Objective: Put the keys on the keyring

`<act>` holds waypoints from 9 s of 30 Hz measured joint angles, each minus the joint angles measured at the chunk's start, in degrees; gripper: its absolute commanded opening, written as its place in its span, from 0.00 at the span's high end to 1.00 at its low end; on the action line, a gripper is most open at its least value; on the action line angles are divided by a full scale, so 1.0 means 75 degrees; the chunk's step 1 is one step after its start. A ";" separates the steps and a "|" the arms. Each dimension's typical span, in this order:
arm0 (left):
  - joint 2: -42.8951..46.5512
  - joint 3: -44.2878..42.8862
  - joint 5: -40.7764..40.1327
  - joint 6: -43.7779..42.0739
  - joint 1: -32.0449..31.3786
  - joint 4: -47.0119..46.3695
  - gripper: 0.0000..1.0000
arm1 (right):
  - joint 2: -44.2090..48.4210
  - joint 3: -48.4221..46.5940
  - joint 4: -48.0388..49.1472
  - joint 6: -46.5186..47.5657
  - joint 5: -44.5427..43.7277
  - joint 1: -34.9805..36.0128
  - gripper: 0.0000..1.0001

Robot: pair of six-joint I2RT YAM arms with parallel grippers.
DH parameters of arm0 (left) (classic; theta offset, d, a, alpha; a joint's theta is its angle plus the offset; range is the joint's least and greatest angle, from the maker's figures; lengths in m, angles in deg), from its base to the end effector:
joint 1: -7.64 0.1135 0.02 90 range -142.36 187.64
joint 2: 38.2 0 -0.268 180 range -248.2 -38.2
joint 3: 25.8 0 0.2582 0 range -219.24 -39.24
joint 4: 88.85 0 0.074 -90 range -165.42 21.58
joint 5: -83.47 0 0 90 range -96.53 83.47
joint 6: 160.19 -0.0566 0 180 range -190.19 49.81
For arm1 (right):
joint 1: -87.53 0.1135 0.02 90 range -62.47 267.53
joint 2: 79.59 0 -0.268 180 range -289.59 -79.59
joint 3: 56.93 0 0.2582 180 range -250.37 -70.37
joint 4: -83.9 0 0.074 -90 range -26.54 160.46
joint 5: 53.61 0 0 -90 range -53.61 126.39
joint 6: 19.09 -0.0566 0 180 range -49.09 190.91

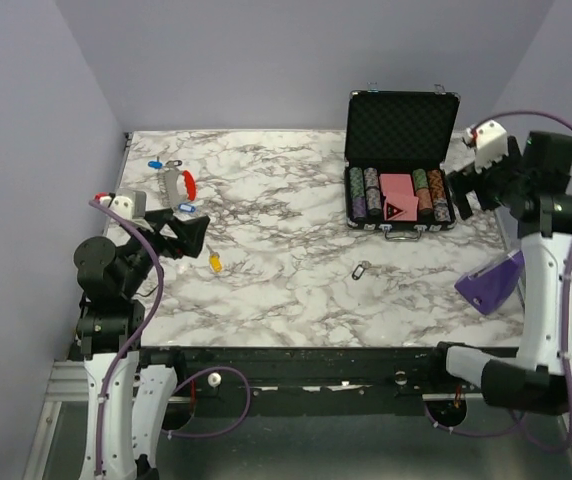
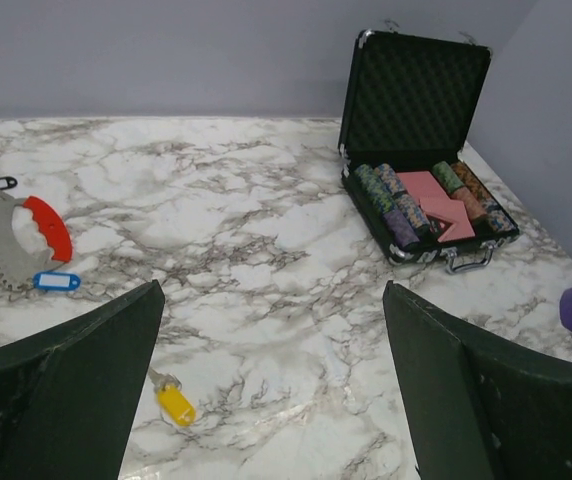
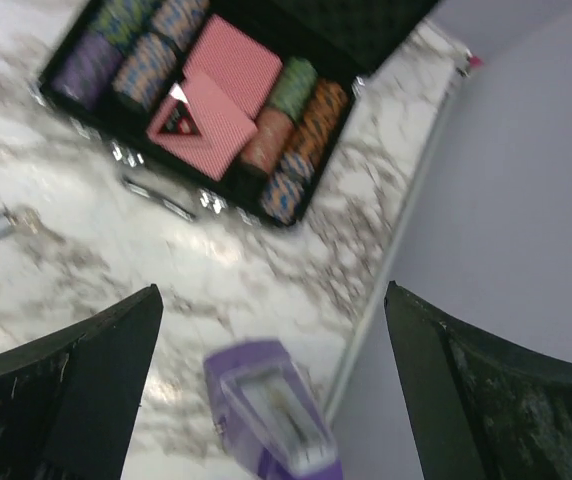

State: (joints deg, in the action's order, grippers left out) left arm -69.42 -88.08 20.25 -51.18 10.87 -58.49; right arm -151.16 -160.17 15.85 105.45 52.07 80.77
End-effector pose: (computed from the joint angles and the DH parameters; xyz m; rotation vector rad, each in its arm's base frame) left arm 0.1377 -0.0178 0.3871 0.0673 1.5879 -0.5790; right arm 0.2585 -0.0152 0.4271 -0.6692 2.0754 -0.1074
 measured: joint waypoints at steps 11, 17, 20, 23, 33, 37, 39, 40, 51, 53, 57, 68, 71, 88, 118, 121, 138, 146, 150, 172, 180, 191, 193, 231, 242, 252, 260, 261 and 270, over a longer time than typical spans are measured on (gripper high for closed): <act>0.1000 0.1320 0.0210 -0.0291 -0.0204 0.0280 0.01 | 0.0052 0.1763 -0.1361 0.3159 -0.0297 -0.3742 0.00; 0.0883 0.1405 0.0291 -0.0309 -0.0213 0.0315 0.01 | -0.0475 0.1766 -0.1760 0.4255 0.0184 -0.4264 0.00; 0.0836 0.1405 0.0294 -0.0312 -0.0213 0.0370 0.01 | -0.0481 0.1988 -0.1766 0.4637 0.0347 -0.4278 0.03; 0.0871 0.1405 0.0294 -0.0332 -0.0213 0.0388 0.01 | -0.0621 0.2331 -0.1915 0.5004 0.0458 -0.4371 0.07; 0.0898 0.1434 0.0315 -0.0335 -0.0213 0.0396 0.01 | -0.0973 0.2669 -0.2136 0.5584 0.0752 -0.4459 0.37; 0.0901 0.1469 0.0341 -0.0332 -0.0213 0.0393 0.01 | -0.0991 0.2614 -0.2253 0.5633 0.0825 -0.4459 0.57; 0.0918 0.1504 0.0364 -0.0329 -0.0213 0.0396 0.01 | -0.1064 0.2547 -0.2425 0.5668 0.0857 -0.4459 0.66; 0.0933 0.1515 0.0399 -0.0329 -0.0213 0.0396 0.01 | -0.1093 0.2509 -0.2477 0.5697 0.0863 -0.4459 0.69; 0.1070 0.2011 0.2328 -0.0131 -0.0697 -0.0466 0.01 | -0.0286 0.2244 -0.2897 0.5829 0.1241 -0.4456 0.84; 0.1070 0.2031 0.2498 -0.0128 -0.0851 -0.0560 0.01 | 0.0079 0.2209 -0.2908 0.5829 0.1320 -0.4325 0.85; 0.1052 0.2028 0.2585 -0.0134 -0.0962 -0.0691 0.01 | 0.0606 0.1845 -0.3031 0.5490 0.1466 -0.3471 0.85; 0.0912 0.2028 0.2562 -0.0283 -0.1017 -0.0641 0.01 | -0.0787 -0.0335 -0.2923 0.3121 0.2978 -0.0035 0.87; 0.0909 0.2014 0.2407 -0.0469 -0.1049 -0.0504 0.01 | -0.1291 -0.0341 -0.2302 0.2078 0.2964 0.1492 0.89; 0.1865 0.1988 -0.0644 -0.1218 -0.1099 0.0207 0.01 | -0.8008 -0.6799 0.0239 -0.1434 0.2806 0.5514 0.91; 0.2049 0.2046 -0.2859 -0.1533 -0.1099 0.0353 0.01 | -1.1861 -0.8276 0.8107 -0.8355 0.2667 0.6397 0.99; 0.1655 0.2057 -0.2862 -0.1571 -0.1099 0.0347 0.01 | -1.1861 -0.8282 0.8093 -0.8055 0.2824 0.6408 0.99; -0.0143 0.2075 -0.2323 -0.1524 -0.1099 -0.0656 0.01 | -0.9926 -0.6193 0.6053 -0.3474 0.3870 0.6169 0.28; -0.1005 0.2384 -0.1545 -0.1142 -0.1099 -0.1580 0.01 | -0.8990 -0.5307 0.5630 -0.3727 0.5406 0.6105 0.00; -0.1102 0.2646 -0.1189 -0.1087 -0.1099 -0.2081 0.01 | -0.8265 -0.5030 0.5339 -0.3774 0.5531 0.5974 0.00; -0.5537 0.0650 -0.4197 -0.0903 -0.2597 -0.3334 0.05 | -0.1300 0.3736 0.5488 -0.3943 0.6306 0.4299 0.00; -0.6569 0.0017 -0.4508 -0.0481 -0.2600 -0.3223 0.31 | -0.1113 0.4060 0.6193 -0.4266 0.6688 0.3821 0.00; -0.6554 -0.0058 -0.4503 -0.0592 -0.2591 -0.3142 0.97 | -0.1113 0.4132 0.6359 -0.4287 0.6959 0.3821 0.00; -0.6528 -0.0181 -0.4497 -0.0778 -0.2562 -0.2882 1.00 | -0.1113 0.4150 0.6362 -0.4281 0.6994 0.3821 0.00; -1.0911 -0.6079 -0.5706 -0.5406 -0.0871 -0.1373 1.00 | -0.1492 0.3736 0.4969 -0.3246 0.7638 0.3786 0.00; -1.1441 -0.6373 -0.5907 -0.5595 -0.1346 -0.1320 1.00 | -0.1510 0.3733 0.4835 -0.3171 0.7685 0.3719 0.00; -1.1293 -0.5785 -0.6222 -0.5933 -0.1396 -0.1953 1.00 | -0.1507 0.3730 0.4724 -0.3127 0.7804 0.3689 0.00; -1.1188 -0.5557 -0.6269 -0.5998 -0.1402 -0.1877 1.00 | -0.1507 0.3730 0.4718 -0.3112 0.7874 0.3687 0.00; -1.1179 -0.5528 -0.6286 -0.5974 -0.1411 -0.1900 1.00 | -0.1507 0.3730 0.4715 -0.3110 0.7877 0.3687 0.00; -1.0791 -0.4514 -0.6895 -0.5960 -0.1827 -0.2789 1.00 | -0.1489 0.3724 0.4689 -0.3107 0.7956 0.3637 0.00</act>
State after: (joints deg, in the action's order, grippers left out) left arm -150.35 -121.94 -31.46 -95.88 -2.84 -79.41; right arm -162.33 -132.23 51.02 82.15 111.74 108.05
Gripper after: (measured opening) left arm 0.666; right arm 0.998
